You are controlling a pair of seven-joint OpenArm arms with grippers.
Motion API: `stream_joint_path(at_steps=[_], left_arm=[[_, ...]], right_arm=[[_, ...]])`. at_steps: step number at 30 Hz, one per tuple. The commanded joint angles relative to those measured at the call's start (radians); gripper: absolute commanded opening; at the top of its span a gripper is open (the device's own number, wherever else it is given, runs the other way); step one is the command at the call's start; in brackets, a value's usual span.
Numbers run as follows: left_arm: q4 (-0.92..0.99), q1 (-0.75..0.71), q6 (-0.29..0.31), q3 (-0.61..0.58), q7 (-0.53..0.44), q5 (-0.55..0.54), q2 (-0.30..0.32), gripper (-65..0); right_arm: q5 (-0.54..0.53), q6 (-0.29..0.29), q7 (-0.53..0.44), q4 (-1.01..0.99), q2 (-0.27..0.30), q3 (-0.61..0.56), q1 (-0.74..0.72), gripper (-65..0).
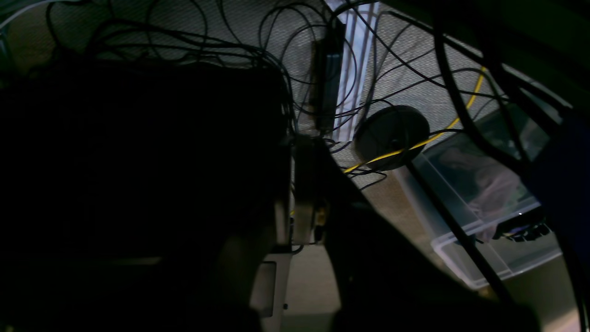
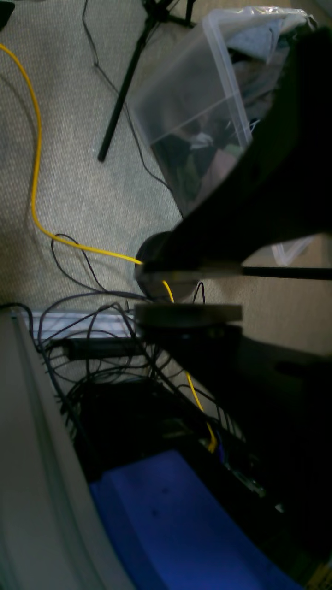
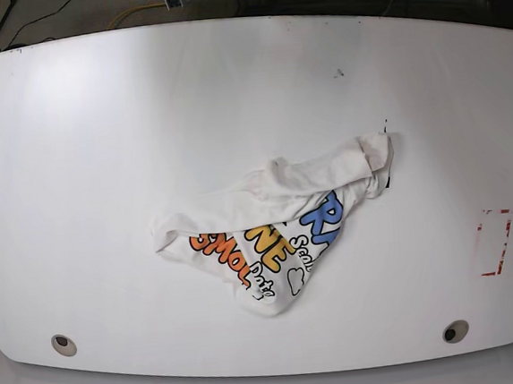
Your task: Layout the t-shirt on the table in an organized manner, then fold the t-shirt properly
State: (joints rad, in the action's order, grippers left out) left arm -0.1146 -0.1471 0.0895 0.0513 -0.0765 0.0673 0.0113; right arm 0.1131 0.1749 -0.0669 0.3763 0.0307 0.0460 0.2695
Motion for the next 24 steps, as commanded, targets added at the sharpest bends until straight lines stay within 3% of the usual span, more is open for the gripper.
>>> stream_joint_path(at_steps=[1,24], left_arm=[[-0.01,-0.007,-0.002,0.001,-0.003,-0.003,0.0,-64.9],[-0.009,-0.006,-0.002,-0.002,0.002,0.0,0.0,-64.6]], right_arm=[[0.0,0.004,-0.009,0.016,0.0,0.001,0.008,-57.0],[-0.001,0.006,-0.009,0.024,-0.003,0.0,0.01,-58.2]])
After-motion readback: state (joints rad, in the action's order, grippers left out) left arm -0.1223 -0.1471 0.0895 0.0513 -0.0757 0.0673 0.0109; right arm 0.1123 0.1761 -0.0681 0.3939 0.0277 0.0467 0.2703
